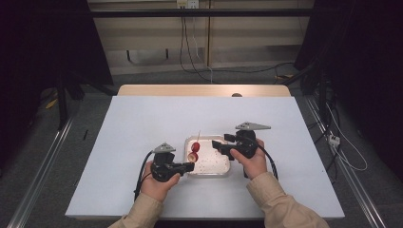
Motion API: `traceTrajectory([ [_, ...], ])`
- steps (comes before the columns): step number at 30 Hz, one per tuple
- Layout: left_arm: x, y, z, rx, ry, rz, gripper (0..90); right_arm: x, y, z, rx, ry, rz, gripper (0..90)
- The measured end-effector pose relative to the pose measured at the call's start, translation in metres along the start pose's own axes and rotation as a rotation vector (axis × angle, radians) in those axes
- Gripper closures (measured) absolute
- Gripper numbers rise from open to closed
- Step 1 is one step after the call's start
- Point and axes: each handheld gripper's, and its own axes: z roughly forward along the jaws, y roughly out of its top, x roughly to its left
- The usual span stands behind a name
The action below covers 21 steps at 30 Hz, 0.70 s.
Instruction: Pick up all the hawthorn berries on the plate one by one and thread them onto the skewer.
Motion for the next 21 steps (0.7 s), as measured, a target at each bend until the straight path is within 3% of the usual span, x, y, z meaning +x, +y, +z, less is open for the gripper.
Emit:
traceTrajectory([
  [4, 0.0, 0.0, 0.0, 0.003, -0.003, 0.003, 89.4, -0.004, -0.002, 0.003, 0.02, -0.033, -0.02, 36.4],
  [8, 0.001, 0.0, -0.001, 0.0, -0.001, 0.003, 89.4, -0.004, -0.003, 0.005, 0.038, -0.063, -0.071, 49.1],
  [11, 0.001, 0.0, -0.001, 0.0, -0.001, 0.005, 89.4, -0.005, -0.003, 0.007, 0.051, -0.069, -0.087, 65.5],
  [14, 0.002, 0.0, -0.002, -0.002, 0.001, 0.004, 89.4, -0.006, -0.005, 0.009, 0.068, -0.092, -0.116, 70.6],
  [21, 0.003, 0.001, -0.003, -0.005, 0.0, 0.003, 89.4, -0.012, -0.011, 0.016, 0.098, -0.117, -0.115, 74.4],
])
